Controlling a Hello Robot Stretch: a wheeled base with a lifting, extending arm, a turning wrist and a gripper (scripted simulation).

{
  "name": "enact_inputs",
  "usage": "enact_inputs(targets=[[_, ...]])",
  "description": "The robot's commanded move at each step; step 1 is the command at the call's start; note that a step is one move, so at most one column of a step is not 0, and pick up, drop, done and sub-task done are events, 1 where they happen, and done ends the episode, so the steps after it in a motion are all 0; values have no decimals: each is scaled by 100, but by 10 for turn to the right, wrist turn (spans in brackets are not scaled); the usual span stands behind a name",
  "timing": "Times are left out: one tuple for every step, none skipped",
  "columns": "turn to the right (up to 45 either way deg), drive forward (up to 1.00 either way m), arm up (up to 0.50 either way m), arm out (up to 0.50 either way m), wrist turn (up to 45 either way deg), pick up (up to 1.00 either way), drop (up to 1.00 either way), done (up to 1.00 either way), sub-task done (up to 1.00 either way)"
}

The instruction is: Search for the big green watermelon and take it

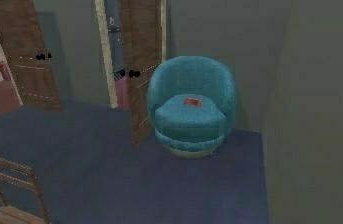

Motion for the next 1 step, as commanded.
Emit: enact_inputs(targets=[[-90,0,0,0,0,0,0,0,0]])
